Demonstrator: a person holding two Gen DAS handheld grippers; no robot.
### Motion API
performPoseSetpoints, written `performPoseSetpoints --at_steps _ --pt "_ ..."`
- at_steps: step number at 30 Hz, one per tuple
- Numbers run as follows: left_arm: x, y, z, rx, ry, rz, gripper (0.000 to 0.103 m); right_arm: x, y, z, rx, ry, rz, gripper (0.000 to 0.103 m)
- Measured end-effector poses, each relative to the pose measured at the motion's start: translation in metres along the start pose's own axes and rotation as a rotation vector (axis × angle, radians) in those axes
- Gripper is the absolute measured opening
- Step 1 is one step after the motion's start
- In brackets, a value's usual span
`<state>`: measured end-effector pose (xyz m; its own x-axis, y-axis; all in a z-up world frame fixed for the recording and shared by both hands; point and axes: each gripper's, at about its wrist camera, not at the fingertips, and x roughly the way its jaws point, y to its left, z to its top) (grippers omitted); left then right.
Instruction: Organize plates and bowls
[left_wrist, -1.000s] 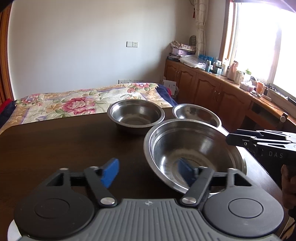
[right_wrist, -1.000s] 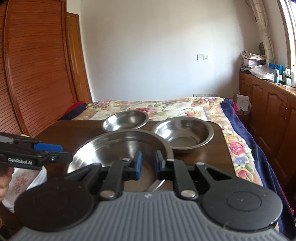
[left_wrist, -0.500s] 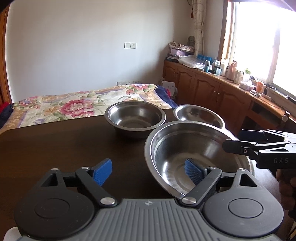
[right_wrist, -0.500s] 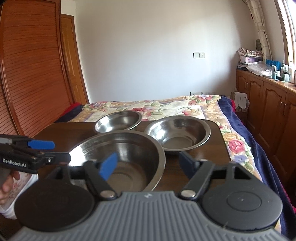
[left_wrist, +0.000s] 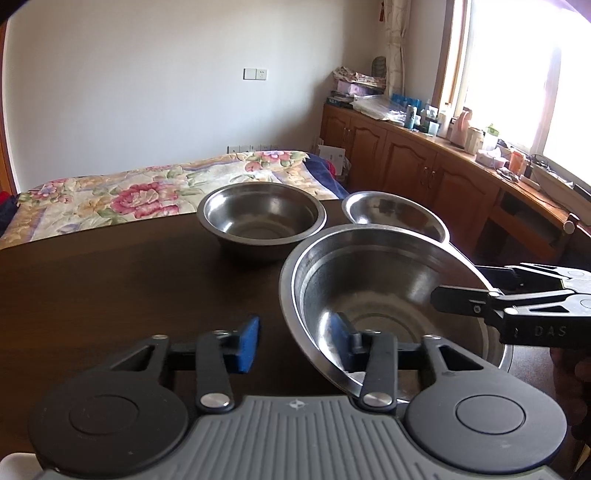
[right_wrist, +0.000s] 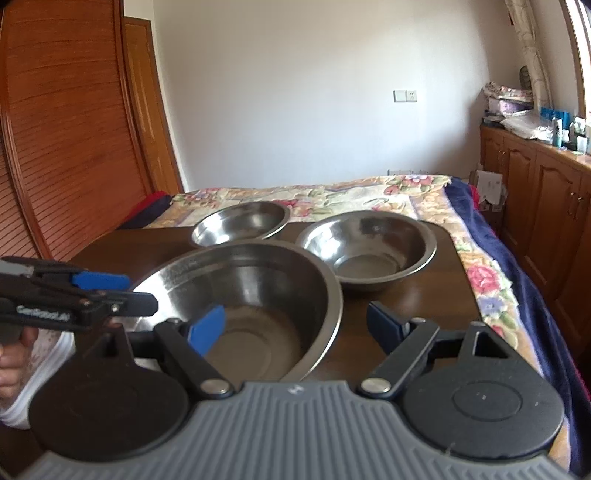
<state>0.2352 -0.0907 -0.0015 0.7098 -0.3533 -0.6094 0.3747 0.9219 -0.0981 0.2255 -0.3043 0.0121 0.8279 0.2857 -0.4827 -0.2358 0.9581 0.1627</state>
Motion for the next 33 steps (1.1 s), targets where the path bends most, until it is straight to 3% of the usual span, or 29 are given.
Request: performPoseSetpoints --at_steps 5,11,33 --pt "0.002 0.001 0.001 -0.012 0.010 -0.022 0.050 0.001 -0.001 -0.001 0.012 0.021 0.004 0.060" --pt "-0.003 -0.001 0.000 -0.022 0.011 -0.026 0.049 0.004 -0.004 -0.003 0.041 0.048 0.014 0.039" --pt "-0.075 -0.002 -0.036 -0.051 -0.060 -0.047 0.049 -0.036 0.025 -0.009 0.064 -0.004 0.029 0.037"
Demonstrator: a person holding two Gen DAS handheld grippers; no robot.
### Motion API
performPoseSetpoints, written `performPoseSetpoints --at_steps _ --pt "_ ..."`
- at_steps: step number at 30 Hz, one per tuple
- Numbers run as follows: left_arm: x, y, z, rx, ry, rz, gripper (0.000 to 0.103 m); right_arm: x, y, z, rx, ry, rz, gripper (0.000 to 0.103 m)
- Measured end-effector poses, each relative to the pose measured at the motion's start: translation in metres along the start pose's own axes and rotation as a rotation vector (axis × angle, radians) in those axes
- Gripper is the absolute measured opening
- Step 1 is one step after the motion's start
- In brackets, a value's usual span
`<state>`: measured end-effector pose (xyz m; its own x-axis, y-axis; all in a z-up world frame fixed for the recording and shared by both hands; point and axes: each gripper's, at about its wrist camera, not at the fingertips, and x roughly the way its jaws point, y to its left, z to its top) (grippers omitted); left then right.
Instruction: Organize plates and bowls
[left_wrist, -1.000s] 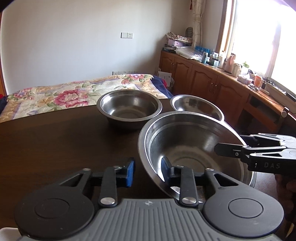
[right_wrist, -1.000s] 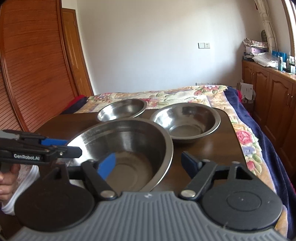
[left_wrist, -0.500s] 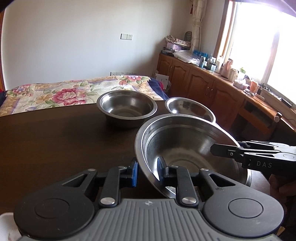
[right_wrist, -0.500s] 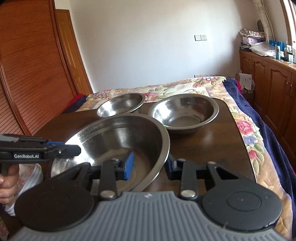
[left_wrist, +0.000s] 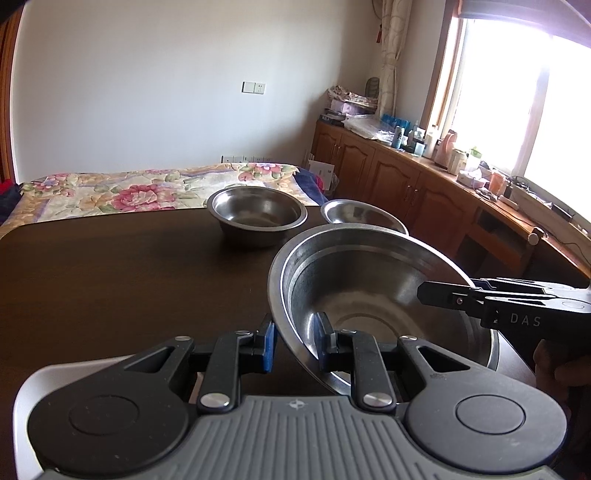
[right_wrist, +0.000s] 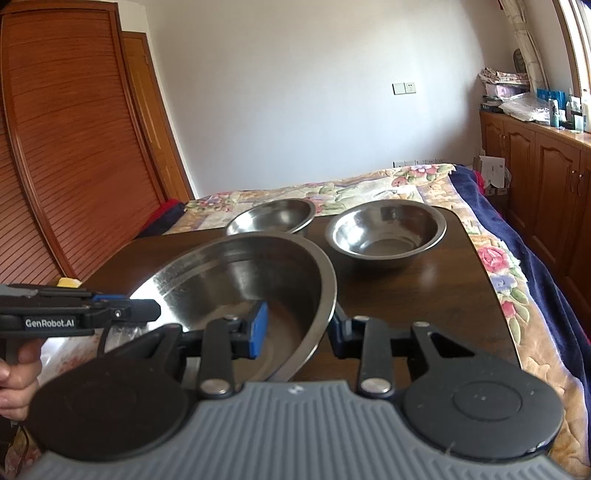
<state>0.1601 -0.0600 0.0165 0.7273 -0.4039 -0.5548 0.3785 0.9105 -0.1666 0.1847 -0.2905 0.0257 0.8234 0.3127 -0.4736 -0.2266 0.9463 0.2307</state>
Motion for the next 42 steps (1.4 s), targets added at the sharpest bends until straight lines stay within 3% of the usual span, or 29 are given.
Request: performPoseSetpoints --at_steps 12,42 --pt "-0.027 -0.007 -0.018 0.007 -0.032 0.007 0.049 -0.021 0.018 -0.015 -0.012 -0.006 -0.004 0.037" --pt "-0.019 -0.009 -0.039 0.015 0.033 0.048 0.049 -0.030 0.024 -0.051 0.011 -0.008 -0.011 0.037"
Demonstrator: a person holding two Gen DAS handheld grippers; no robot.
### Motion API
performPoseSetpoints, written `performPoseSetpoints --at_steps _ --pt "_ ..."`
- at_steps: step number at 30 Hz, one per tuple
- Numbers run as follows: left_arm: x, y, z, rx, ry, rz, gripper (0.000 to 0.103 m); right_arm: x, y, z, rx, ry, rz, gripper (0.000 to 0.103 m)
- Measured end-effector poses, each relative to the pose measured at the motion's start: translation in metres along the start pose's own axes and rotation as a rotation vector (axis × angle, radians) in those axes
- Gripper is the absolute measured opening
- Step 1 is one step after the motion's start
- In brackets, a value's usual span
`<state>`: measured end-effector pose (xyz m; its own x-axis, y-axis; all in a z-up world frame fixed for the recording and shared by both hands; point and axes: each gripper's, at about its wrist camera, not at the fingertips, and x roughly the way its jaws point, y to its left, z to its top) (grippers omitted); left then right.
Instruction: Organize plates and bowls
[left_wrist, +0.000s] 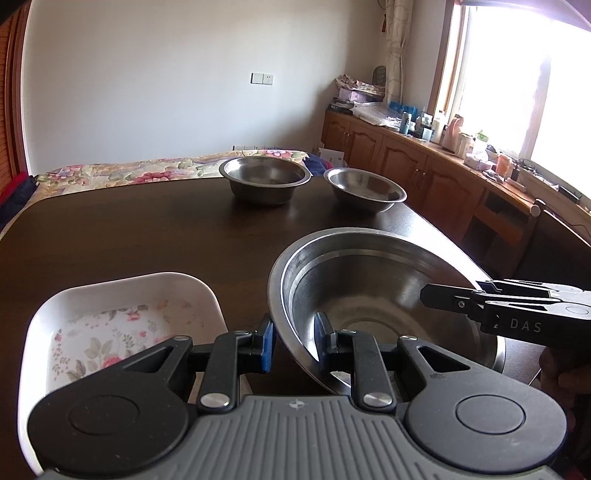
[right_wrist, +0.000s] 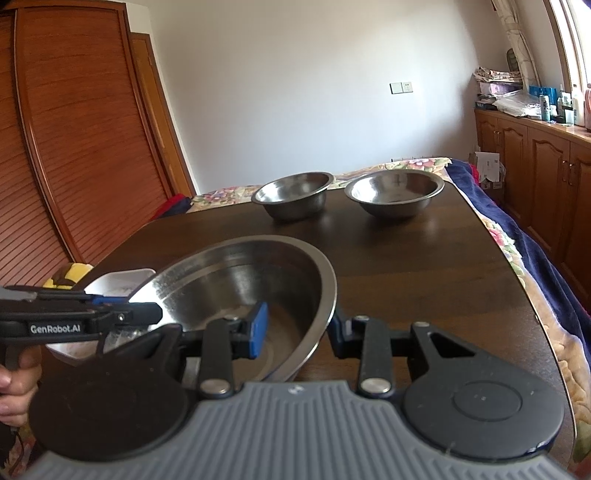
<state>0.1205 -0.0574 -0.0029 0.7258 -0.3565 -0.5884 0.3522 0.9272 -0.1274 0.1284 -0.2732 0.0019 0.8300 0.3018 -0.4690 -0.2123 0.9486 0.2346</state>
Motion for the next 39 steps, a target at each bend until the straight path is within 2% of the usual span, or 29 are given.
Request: performPoseSetpoints --at_steps 10,12,14,21,29,39 --pt "0.004 0.002 0.001 0.000 0.002 -0.010 0.050 0.008 0.000 0.001 -0.019 0.014 -0.007 0.038" --pt "0.004 0.001 0.002 0.007 0.003 -0.012 0.055 0.008 0.000 0.001 -0.024 0.014 -0.006 0.038" --pt "0.003 0.002 0.002 0.017 -0.005 -0.014 0.066 0.008 0.000 0.002 -0.033 0.016 -0.006 0.038" --pt "-0.002 0.009 0.013 0.024 -0.045 0.008 0.078 0.001 -0.003 0.007 -0.036 0.005 -0.005 0.056" --pt "0.001 0.021 0.049 0.037 -0.091 0.052 0.080 -0.004 -0.013 0.036 -0.083 -0.038 -0.027 0.057" --pt "0.021 0.032 0.085 0.047 -0.114 0.072 0.081 0.019 -0.023 0.082 -0.177 -0.074 -0.039 0.057"
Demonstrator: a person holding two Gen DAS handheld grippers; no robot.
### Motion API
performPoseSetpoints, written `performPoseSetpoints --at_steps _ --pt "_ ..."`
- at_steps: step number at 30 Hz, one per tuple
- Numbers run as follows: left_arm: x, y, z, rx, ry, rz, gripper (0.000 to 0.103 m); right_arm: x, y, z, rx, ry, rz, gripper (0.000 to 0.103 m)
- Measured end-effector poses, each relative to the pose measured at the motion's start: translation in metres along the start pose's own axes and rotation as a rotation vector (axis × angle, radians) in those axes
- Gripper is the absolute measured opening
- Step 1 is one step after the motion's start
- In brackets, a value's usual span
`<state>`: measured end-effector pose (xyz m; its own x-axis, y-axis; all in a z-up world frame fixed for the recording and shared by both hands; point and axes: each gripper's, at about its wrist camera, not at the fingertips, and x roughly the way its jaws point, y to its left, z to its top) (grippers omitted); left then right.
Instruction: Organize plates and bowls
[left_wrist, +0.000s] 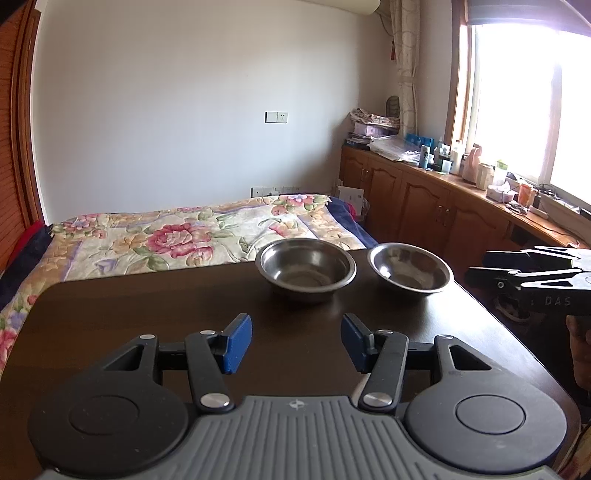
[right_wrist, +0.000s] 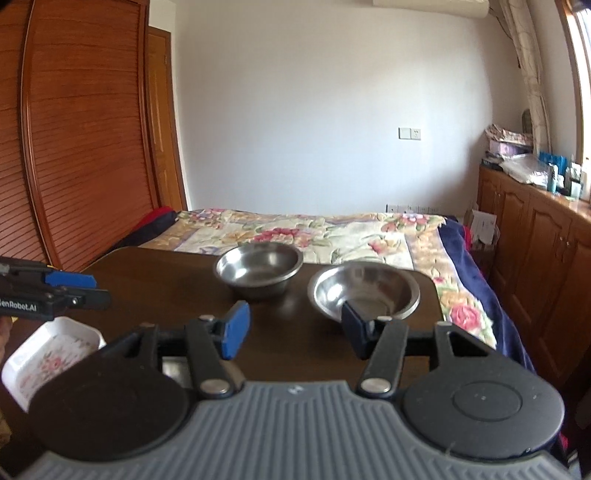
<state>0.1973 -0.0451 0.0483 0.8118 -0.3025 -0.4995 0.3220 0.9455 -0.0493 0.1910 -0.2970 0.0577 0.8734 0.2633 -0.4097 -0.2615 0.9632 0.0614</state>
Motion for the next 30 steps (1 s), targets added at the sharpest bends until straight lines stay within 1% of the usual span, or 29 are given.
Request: performPoseSetpoints --at_steps 4,7,12,16,22,30 --pt "0.013 0.000 0.009 0.018 0.007 -0.003 0.081 0.017 -0.001 0.009 -0.040 0.012 0.009 0.056" --pt "0.025 0.001 0.014 0.028 0.017 -0.003 0.081 0.030 0.002 0.014 -0.071 0.037 0.028 0.056" --pt "0.047 0.004 0.022 0.020 0.039 -0.008 0.081 0.050 0.004 0.022 -0.105 0.061 0.051 0.056" --pt "0.057 0.008 0.029 0.021 0.040 -0.016 0.081 0.064 0.007 0.026 -0.118 0.079 0.064 0.056" --pt "0.074 0.007 0.038 0.032 0.045 -0.022 0.081 0.088 0.008 0.033 -0.114 0.112 0.080 0.055" --pt "0.108 0.015 0.044 0.033 0.079 0.019 0.080 0.122 0.002 0.047 -0.089 0.142 0.083 0.047"
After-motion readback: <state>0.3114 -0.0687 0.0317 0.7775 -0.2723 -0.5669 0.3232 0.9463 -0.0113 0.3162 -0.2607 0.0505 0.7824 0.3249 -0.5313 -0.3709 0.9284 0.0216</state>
